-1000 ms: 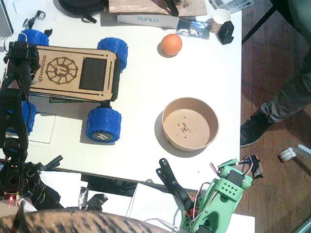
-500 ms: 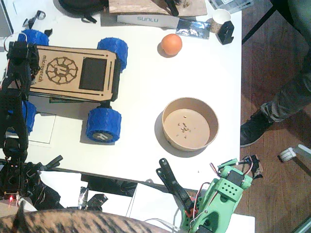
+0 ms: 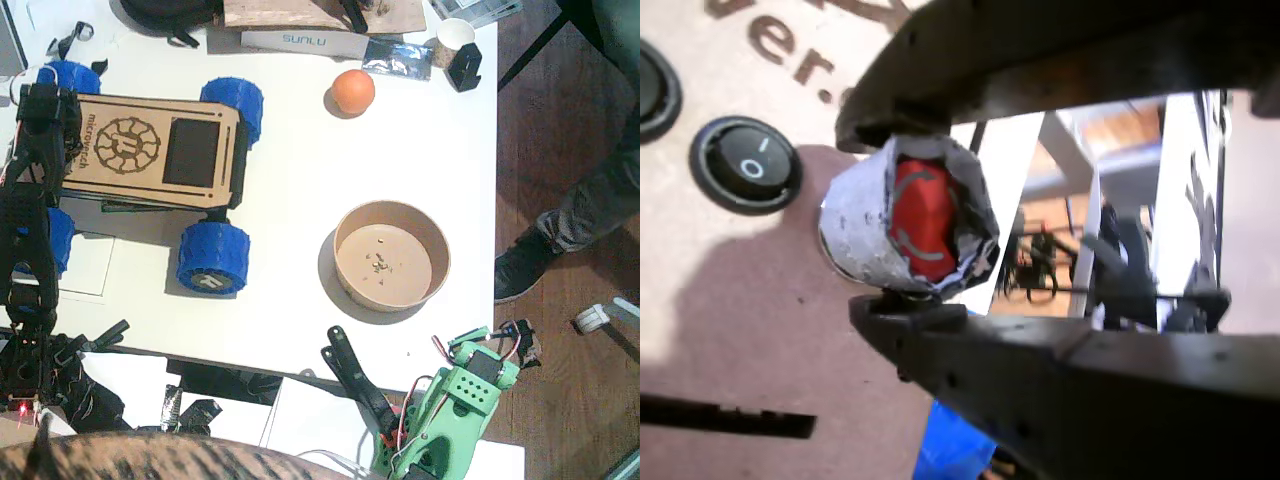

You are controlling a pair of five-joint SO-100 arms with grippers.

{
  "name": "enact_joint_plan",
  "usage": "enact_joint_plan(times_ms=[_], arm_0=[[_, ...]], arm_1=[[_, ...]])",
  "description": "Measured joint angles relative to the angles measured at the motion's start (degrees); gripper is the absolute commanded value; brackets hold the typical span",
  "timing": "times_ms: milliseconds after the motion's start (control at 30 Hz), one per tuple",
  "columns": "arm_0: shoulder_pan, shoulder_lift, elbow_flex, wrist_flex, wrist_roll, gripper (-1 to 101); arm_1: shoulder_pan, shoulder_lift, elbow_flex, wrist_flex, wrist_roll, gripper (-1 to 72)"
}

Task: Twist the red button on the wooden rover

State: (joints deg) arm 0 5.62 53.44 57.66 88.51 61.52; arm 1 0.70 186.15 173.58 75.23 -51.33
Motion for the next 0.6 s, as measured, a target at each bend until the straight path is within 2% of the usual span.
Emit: enact_joint_plan(times_ms=[300,600], arm_0=[[0.00,0.00,-0.44,0.97,5.62,0],[0.00,0.00,-0.53,1.49,6.06,0]], arm_1=[[0.00,0.00,0.00,0.00,0.00,2.5],[0.00,0.00,0.00,0.00,0.00,2.5]])
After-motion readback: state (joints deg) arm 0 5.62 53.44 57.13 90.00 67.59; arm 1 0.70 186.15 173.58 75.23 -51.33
